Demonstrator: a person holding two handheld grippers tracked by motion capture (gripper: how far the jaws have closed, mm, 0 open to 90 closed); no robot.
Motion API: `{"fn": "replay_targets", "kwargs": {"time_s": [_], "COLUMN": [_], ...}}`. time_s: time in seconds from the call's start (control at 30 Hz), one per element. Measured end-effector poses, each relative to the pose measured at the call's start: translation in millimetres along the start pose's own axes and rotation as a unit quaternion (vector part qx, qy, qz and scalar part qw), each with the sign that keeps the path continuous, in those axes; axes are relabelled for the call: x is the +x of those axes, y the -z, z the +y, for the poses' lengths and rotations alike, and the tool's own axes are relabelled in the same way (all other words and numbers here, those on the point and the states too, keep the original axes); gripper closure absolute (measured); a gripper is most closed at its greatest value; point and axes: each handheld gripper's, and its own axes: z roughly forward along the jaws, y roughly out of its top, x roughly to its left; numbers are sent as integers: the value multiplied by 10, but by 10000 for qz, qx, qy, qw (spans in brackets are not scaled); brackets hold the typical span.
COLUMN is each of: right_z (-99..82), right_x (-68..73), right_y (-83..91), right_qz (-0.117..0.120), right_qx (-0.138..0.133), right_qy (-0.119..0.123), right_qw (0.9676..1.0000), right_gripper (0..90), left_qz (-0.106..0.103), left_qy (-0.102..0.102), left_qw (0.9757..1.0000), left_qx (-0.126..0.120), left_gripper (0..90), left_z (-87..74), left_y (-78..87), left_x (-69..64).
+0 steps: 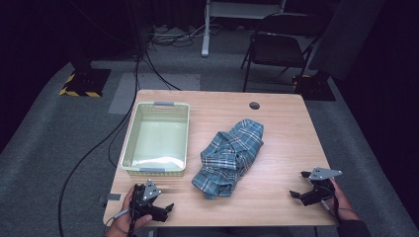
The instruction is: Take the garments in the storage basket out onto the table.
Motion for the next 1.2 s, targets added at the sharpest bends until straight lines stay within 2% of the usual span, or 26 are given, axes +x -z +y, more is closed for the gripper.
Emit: {"fn": "replay_targets", "kwargs": {"time_s": [0.27, 1.2], "right_z": [0, 0], "right_x": [0, -3], "right_y": [0, 0], "right_qz": [1, 14], "right_qx": [0, 2], "right_qy": [0, 10], "right_qw": [10000, 10000], "right_gripper": [4, 4], "left_qz": [73, 64], "left_qy": [76, 68], "left_qw": [9999, 10000], "left_qx": [-26, -5], "left_gripper": [0, 0], "left_z": [-1, 7], "left_y": [-6, -8], "left_x": [-12, -6]}}
